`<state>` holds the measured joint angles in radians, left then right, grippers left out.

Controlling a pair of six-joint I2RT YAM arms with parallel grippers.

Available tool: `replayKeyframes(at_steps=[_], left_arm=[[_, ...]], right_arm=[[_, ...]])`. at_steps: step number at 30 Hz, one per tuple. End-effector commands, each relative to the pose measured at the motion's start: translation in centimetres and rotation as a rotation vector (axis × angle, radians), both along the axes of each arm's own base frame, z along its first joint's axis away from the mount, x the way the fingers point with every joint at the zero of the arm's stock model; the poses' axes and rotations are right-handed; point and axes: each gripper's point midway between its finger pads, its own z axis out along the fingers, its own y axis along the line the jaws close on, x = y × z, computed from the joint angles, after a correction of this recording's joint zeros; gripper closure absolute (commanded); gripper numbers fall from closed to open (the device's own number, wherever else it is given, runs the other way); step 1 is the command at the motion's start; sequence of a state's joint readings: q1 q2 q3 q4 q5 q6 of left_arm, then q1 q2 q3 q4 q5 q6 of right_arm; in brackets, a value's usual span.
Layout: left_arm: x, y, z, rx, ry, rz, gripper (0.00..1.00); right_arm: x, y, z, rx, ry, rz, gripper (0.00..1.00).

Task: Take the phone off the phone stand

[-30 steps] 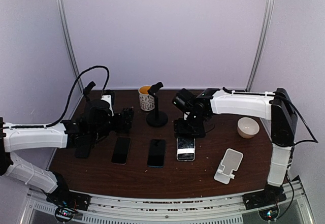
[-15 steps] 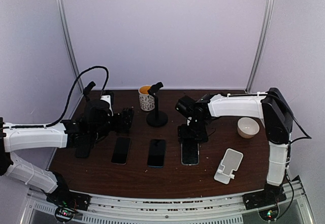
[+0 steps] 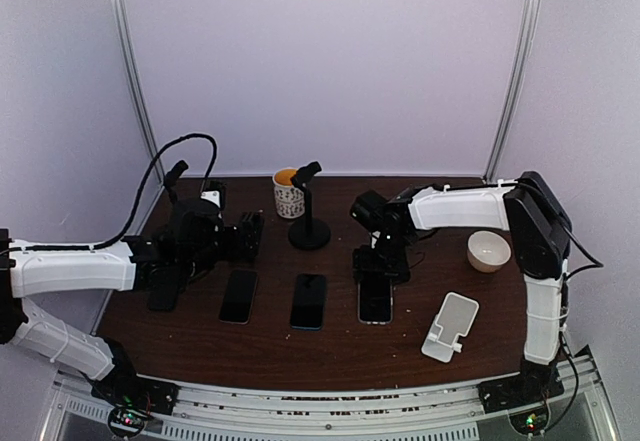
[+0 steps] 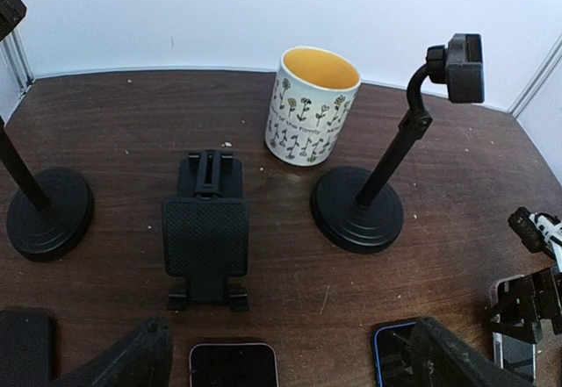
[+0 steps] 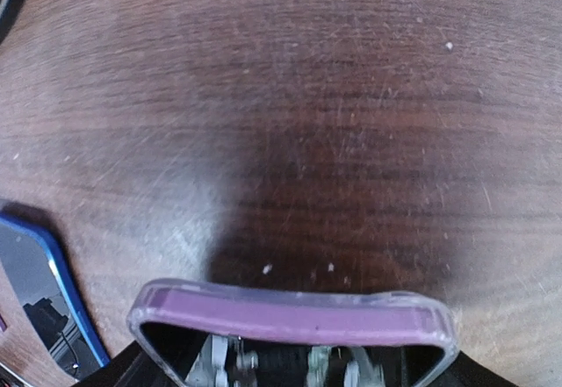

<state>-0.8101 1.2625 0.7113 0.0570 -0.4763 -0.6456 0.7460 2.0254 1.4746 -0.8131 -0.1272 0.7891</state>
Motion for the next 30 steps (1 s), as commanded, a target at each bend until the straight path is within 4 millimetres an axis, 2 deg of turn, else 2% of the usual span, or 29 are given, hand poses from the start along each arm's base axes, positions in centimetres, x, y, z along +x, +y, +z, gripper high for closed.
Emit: replayKeyframes(at_steps=[1, 8, 13, 17, 22, 30], left_arm=[[0.7, 0.3, 1.1, -0.023, -0.018, 0.034, 0.02], [0.8, 0.5, 1.0, -0.021, -0.013, 0.041, 0.02], [0.8, 0.5, 1.0, -0.022, -0.012, 0.037, 0.02], [0.8, 0.5, 1.2, -0.025, -0.016, 0.037, 0.02], [0.8, 0.2, 1.3, -0.032, -0.016, 0.029, 0.02], [0.7, 0.1, 1.4, -0.043, -0.016, 0.022, 0.02]], right_arm=[[0.4, -0.8, -2.0, -0.040, 0.013, -0.010, 0.17], [0.3, -1.0, -1.7, -0.044, 0.013, -0.020, 0.00], [0.7, -0.7, 0.6, -0.012, -0.031, -0.012, 0.00], [1.6, -1.3, 4.1, -0.005, -0.131, -0.011, 0.00], [2.6, -3.8, 9.0, -0.055, -0.294, -0.040, 0.00], [1.1, -7.2, 15.6, -0.016, -0.459, -0.093, 0.00]])
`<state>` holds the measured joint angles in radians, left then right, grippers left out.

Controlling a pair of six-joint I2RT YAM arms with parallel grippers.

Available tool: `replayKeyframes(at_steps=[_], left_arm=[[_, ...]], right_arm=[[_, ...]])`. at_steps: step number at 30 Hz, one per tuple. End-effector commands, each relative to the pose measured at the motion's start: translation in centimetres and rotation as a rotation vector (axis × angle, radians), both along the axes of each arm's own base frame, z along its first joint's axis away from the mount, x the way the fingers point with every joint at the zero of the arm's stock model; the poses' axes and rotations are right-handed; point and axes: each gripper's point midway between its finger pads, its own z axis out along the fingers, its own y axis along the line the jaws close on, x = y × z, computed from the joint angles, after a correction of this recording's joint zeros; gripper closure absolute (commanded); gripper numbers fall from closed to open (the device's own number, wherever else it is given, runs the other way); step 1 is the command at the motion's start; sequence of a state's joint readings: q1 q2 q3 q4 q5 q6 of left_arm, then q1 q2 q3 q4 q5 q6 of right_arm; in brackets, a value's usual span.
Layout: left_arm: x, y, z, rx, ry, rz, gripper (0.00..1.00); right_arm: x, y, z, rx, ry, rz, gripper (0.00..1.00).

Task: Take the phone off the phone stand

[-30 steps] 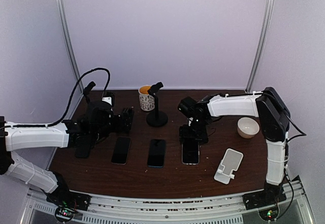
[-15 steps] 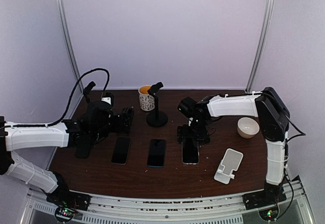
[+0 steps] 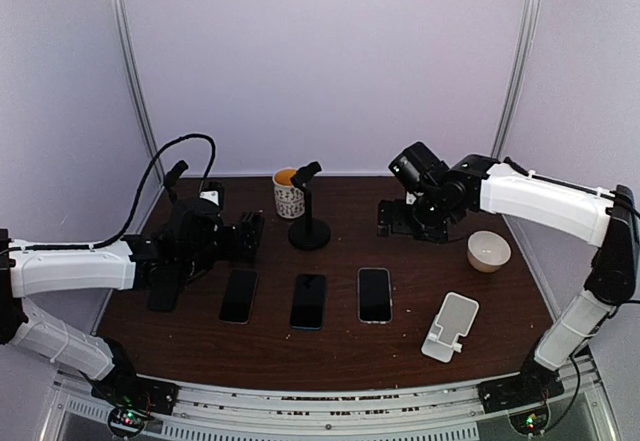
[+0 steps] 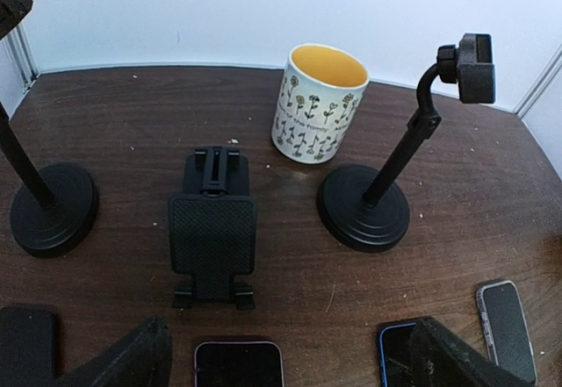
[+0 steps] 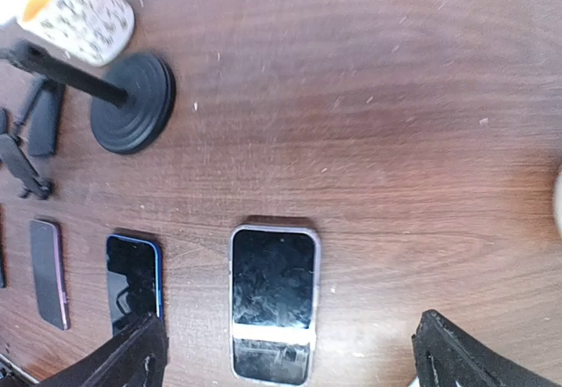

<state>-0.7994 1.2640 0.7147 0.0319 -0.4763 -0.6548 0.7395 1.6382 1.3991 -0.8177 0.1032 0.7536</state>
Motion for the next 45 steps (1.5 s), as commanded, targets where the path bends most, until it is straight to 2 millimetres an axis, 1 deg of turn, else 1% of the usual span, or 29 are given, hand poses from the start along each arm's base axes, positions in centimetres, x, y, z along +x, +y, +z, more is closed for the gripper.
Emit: replayKeyframes(at_steps=[1, 4, 7, 11, 15, 19, 22, 28, 31, 35, 38, 43, 45], left_arm=[[0.6, -0.4, 1.8, -0.053, -0.034, 0.007, 0.02], [0.6, -0.5, 1.7, -0.059, -0.028, 0.007, 0.02], [0.5, -0.5, 1.4, -0.069, -0.019, 0.010, 0.02], [0.5, -0.7, 1.1, -0.090, -0.007, 0.007, 0.02], [0.5, -1.0, 1.1, -0.104, -0.003, 0.001, 0.02], [0.5, -1.1, 1.1, -0.111, -0.004, 0.001, 0.02], [0.5, -1.1, 1.0, -0.112, -0.001, 0.002, 0.02], [0.4, -0.8, 0.6, -0.117, 0.004, 0.011, 0.02], [0.3, -0.7, 0.6, -0.119, 0.005, 0.012, 0.02], [0.2, -0.4, 1.0, -0.113, -0.007, 0.019, 0.02], [0.1, -0.1, 1.3, -0.108, -0.016, 0.024, 0.02], [0.1, -0.3, 1.1, -0.099, -0.010, 0.015, 0.02], [0.1, -0.3, 1.0, -0.102, -0.007, 0.015, 0.02]], right_arm=[[-0.8, -3.4, 2.8, -0.044, -0.089, -0.061, 0.00], [-2.1, -5.5, 4.2, -0.051, -0.104, -0.116, 0.00], [-4.1, -7.6, 4.4, -0.045, -0.082, -0.176, 0.00], [-7.2, -9.9, 3.1, -0.016, -0.018, -0.257, 0.00], [-10.4, -11.3, 1.2, 0.018, 0.070, -0.312, 0.00], [-12.4, -12.3, -0.2, 0.029, 0.103, -0.351, 0.00], [-13.3, -12.2, -0.7, 0.030, 0.126, -0.348, 0.00], [-14.8, -11.0, -1.8, 0.015, 0.178, -0.336, 0.00], [-15.4, -10.9, -2.5, 0.000, 0.211, -0.354, 0.00], [-16.4, -10.8, -3.1, -0.001, 0.241, -0.396, 0.00], [-16.8, -10.1, -3.5, 0.020, 0.253, -0.394, 0.00], [-17.7, -9.1, -5.3, -0.003, 0.298, -0.390, 0.00], [-17.9, -8.8, -5.6, -0.012, 0.310, -0.384, 0.00]])
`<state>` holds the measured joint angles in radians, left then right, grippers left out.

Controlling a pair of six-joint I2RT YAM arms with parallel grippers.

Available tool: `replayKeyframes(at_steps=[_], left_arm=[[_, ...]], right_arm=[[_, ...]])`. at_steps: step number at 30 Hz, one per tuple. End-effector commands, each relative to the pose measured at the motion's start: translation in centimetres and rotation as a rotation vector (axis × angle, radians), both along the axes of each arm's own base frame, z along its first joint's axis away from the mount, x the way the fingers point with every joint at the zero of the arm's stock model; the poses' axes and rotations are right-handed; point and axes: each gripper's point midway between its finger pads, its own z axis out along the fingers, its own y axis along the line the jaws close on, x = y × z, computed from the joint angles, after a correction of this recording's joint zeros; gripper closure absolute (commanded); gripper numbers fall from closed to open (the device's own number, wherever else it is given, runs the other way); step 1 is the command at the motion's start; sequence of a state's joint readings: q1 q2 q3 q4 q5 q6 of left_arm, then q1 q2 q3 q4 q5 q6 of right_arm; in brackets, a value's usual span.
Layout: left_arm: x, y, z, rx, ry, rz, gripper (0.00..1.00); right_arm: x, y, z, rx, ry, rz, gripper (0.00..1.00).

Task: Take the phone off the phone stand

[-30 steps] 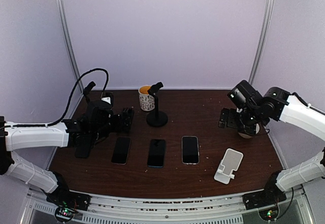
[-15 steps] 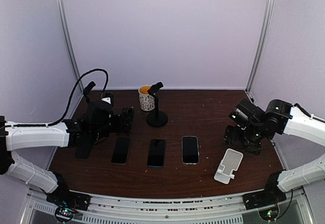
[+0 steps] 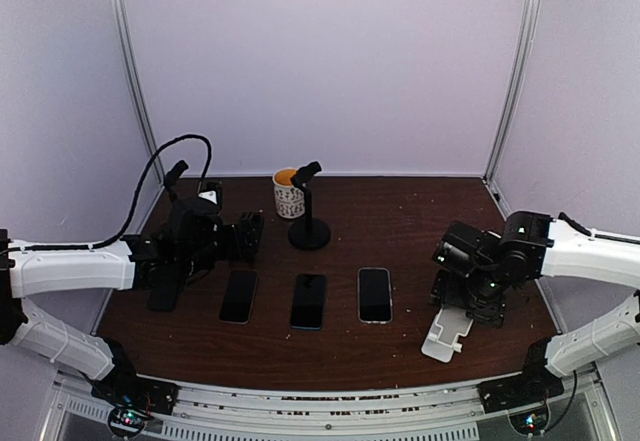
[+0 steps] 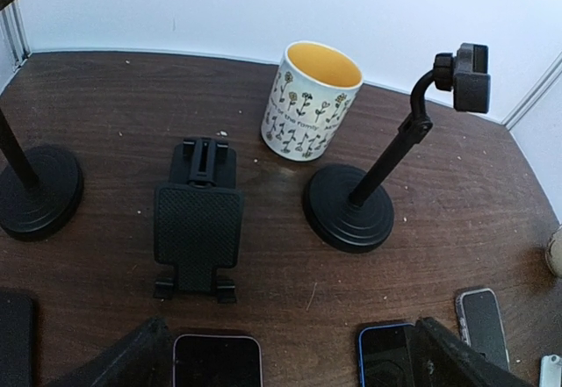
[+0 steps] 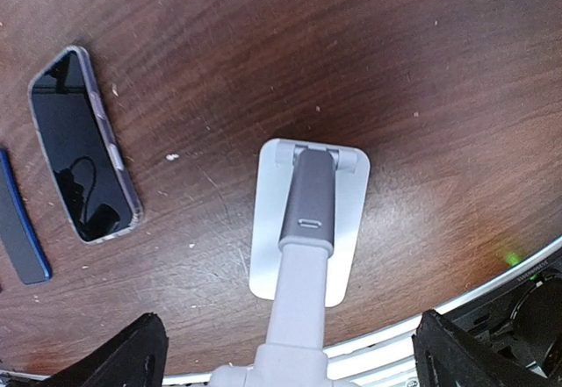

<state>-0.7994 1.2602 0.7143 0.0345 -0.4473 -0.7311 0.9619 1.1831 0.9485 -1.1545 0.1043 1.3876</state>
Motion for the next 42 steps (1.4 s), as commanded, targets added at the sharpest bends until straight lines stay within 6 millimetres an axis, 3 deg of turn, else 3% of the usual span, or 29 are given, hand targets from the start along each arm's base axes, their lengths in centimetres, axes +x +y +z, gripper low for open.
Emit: replayKeyframes(at_steps=[1, 6, 12, 16, 23, 30, 42], left_arm=[[0.3, 0.1, 0.9, -0.022, -0.030, 0.007, 0.02], [0.3, 0.0, 0.8, -0.022, -0.029, 0.006, 0.02], [0.5, 0.0, 1.0, -0.015, -0.031, 0.006, 0.02], [0.5, 0.1, 0.8, -0.009, -0.029, 0.014, 0.02], [0.5, 0.2, 0.3, 0.004, -0.024, 0.015, 0.02], [0.9, -0.2, 0.8, 0.026, -0.036, -0.003, 0.02], [1.7, -0.3, 2.2, 0.092, -0.049, -0.017, 0.02]], right_arm=[[-0.6, 0.5, -1.1, -0.012, 0.035, -0.023, 0.00], [-0.3, 0.8, -1.1, 0.001, 0.024, -0.034, 0.04], [-0.1, 1.2, -1.0, 0.026, 0.014, -0.040, 0.23], [0.4, 1.5, -0.3, 0.035, -0.012, -0.025, 0.35], [1.8, 1.8, 1.7, 0.005, -0.079, 0.033, 0.44], [4.2, 2.1, 4.7, -0.022, -0.177, 0.128, 0.47], [12.1, 3.8, 9.0, -0.061, -0.298, 0.330, 0.49]])
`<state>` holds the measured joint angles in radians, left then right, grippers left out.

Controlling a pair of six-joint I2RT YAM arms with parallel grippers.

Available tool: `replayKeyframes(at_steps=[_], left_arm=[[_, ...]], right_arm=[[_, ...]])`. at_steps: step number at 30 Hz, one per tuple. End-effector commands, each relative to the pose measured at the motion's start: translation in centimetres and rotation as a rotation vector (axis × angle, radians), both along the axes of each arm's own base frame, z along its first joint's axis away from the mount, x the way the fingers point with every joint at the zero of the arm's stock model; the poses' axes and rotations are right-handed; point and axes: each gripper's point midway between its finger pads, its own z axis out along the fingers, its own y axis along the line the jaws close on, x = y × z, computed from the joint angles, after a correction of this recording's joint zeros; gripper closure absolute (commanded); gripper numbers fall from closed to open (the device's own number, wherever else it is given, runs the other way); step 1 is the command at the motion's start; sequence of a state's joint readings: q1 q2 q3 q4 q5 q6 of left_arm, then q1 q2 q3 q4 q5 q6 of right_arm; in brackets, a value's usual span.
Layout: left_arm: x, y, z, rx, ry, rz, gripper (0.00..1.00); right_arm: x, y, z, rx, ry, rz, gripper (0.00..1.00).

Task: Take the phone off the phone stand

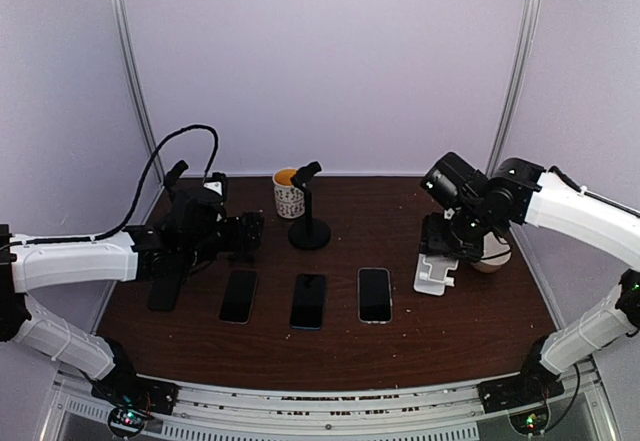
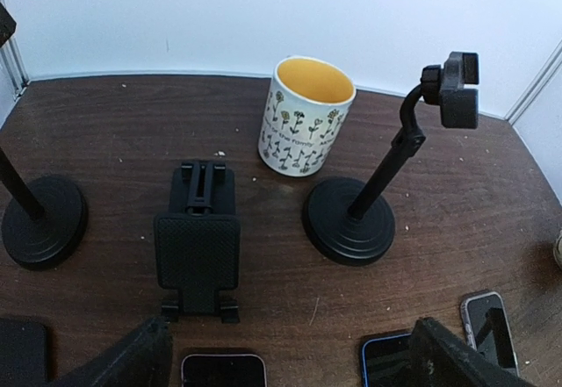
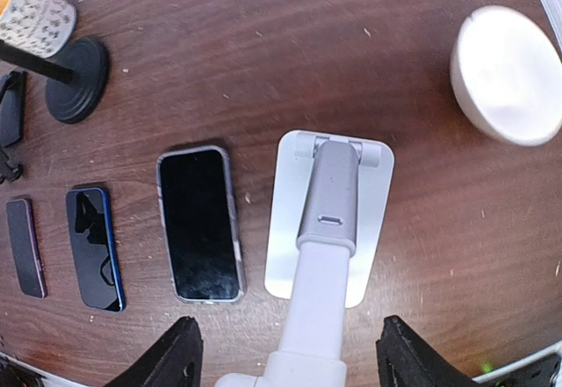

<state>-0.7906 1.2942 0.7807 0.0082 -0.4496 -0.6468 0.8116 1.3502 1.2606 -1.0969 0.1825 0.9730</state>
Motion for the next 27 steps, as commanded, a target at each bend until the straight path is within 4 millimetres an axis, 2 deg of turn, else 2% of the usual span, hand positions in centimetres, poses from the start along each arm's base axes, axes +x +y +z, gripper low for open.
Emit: replayKeyframes(at_steps=[1, 7, 14, 18, 24, 27], left_arm=[[0.7, 0.3, 1.1, 0.024, -0.022, 0.012, 0.02], [0.8, 1.0, 1.2, 0.026, -0.015, 0.027, 0.02], [1.1, 1.1, 1.9, 0.040, -0.015, 0.034, 0.02], [1.2, 1.4, 2.3, 0.038, -0.017, 0.043, 0.02], [1.0, 1.6, 2.3, 0.037, -0.019, 0.048, 0.02], [1.0, 1.6, 2.3, 0.038, -0.018, 0.045, 0.02]], right_arm=[[3.9, 1.1, 2.7, -0.011, -0.105, 0.130, 0.49], [9.4, 2.9, 5.1, 0.070, -0.225, 0.239, 0.50], [14.0, 6.7, 5.2, 0.045, -0.226, 0.366, 0.49], [15.8, 8.4, 3.8, 0.042, -0.190, 0.401, 0.49], [17.6, 9.7, 2.2, 0.019, -0.165, 0.425, 0.48], [18.3, 10.2, 0.7, 0.007, -0.137, 0.431, 0.48]])
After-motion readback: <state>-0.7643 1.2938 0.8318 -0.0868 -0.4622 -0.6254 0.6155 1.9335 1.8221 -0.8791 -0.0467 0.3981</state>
